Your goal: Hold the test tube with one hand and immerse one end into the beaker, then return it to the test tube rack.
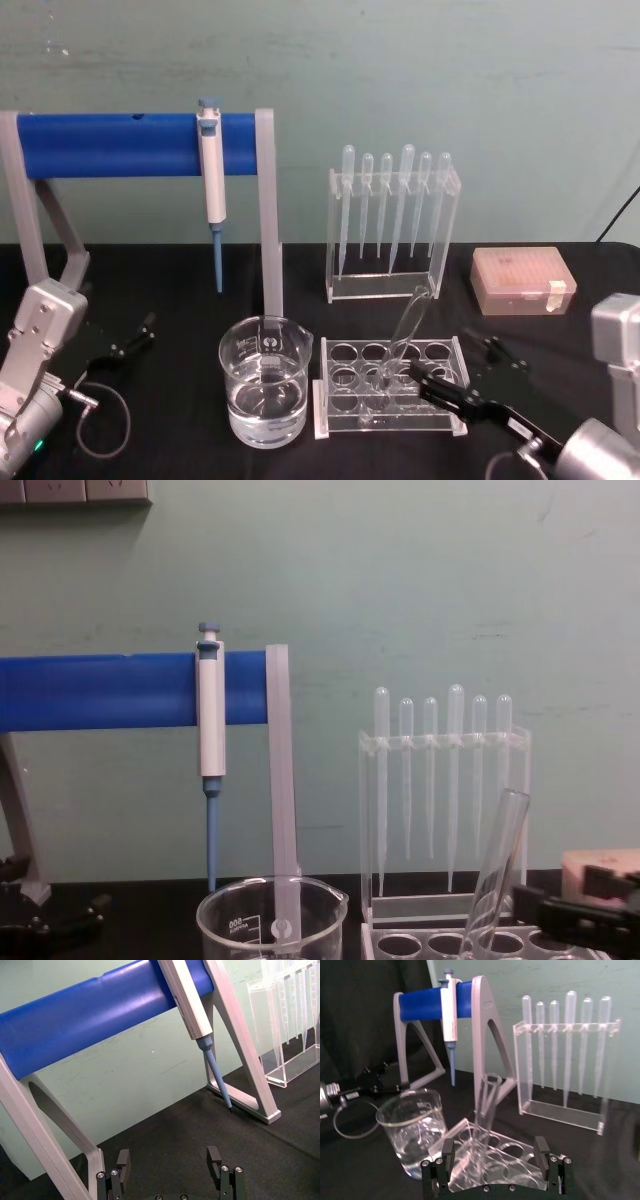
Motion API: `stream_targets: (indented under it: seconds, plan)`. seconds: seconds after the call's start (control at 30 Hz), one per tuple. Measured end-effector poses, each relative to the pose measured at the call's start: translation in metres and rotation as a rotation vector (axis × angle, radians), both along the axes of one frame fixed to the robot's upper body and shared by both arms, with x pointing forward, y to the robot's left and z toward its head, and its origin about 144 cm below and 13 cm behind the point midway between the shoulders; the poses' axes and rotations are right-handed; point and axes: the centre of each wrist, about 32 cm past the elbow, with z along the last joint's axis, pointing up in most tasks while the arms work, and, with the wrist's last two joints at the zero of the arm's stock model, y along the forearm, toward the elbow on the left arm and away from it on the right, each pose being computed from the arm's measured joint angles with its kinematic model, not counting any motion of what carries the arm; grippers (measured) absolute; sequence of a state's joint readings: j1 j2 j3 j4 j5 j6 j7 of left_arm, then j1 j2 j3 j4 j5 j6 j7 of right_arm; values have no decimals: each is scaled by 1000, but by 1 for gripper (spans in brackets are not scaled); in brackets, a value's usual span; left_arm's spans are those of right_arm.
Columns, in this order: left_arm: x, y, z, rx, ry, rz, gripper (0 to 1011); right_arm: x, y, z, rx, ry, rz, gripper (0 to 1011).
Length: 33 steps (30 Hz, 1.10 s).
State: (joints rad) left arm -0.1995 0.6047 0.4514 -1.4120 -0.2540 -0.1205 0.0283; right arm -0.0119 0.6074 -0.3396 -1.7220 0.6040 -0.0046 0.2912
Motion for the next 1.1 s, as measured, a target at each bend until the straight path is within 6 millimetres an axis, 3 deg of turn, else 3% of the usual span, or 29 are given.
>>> stream_targets:
  seconds: [0.4,0.8,0.97,1.1]
  plan:
    - [0,0,0,0,0,0,1000,30,32,-8,139,40,9,1000]
    - [0,0,0,0,0,0,1000,40,43,-14,255,55,-2,996]
    - [0,0,0,0,0,0,1000,41,44,-13,253,56,-10,911]
    - [0,0,0,0,0,0,1000,42,44,-12,248,55,-15,776]
